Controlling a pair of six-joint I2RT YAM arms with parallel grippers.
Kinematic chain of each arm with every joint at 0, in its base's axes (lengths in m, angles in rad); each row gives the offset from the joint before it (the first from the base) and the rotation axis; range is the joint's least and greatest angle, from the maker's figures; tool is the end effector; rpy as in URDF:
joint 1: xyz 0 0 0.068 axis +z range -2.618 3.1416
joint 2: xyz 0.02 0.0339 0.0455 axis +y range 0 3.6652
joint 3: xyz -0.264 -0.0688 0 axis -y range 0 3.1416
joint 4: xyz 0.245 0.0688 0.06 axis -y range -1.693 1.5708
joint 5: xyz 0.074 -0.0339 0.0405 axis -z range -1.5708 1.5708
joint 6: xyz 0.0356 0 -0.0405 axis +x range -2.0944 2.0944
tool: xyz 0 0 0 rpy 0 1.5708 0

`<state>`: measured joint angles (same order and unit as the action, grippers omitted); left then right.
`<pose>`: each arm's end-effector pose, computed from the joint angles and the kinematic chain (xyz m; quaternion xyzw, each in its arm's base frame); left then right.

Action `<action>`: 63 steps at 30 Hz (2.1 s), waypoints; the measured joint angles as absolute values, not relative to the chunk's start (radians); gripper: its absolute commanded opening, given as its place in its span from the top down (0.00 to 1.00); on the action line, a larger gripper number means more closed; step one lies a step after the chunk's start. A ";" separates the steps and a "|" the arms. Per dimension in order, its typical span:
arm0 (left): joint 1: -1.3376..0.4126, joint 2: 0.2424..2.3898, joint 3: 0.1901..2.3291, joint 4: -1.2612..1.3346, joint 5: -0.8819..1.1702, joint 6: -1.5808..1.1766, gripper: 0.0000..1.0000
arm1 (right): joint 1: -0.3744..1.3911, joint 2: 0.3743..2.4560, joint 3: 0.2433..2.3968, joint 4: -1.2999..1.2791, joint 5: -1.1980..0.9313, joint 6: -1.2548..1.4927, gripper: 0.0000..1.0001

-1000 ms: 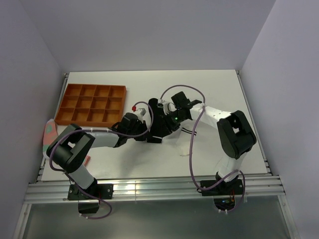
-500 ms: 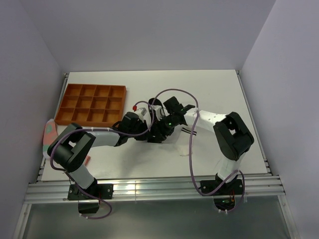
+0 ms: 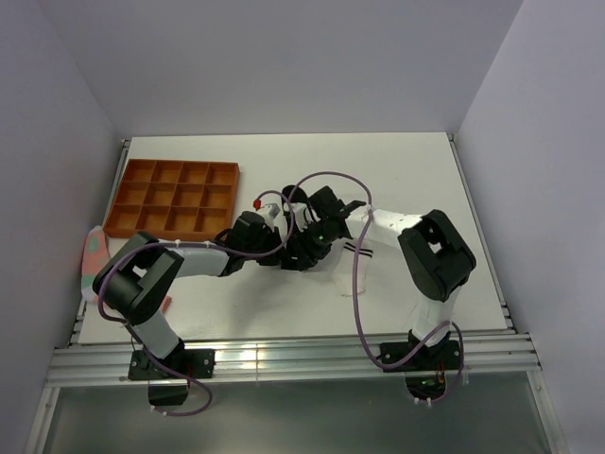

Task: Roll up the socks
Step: Roll the sock at the center of the board.

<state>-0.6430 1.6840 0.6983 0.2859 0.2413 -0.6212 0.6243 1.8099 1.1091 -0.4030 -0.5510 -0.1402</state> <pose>0.2496 -0.1976 0.1348 0.0606 0.8995 -0.3355 0.2734 0.2775 0.2229 0.1647 -0.4076 0.8451 0.3103 0.1527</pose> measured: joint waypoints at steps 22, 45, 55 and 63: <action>-0.648 1.634 0.598 0.421 0.219 -0.644 0.54 | 0.560 1.917 1.168 -0.447 -0.633 -0.050 0.95; -0.649 1.541 0.359 0.761 0.198 -0.606 0.36 | 0.542 2.004 1.274 -0.582 -0.699 -0.058 0.98; -0.649 1.620 0.386 0.807 0.209 -0.587 0.39 | 0.540 2.014 1.288 -0.606 -0.701 -0.069 0.98; -0.649 1.647 0.425 0.786 0.204 -0.585 0.48 | 0.540 2.019 1.296 -0.616 -0.702 -0.072 0.99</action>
<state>-0.6487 1.6474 0.4252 0.7856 0.2043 -0.5850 0.5404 2.0186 1.2957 -0.6159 -0.7017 -0.0723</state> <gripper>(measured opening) 0.557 0.129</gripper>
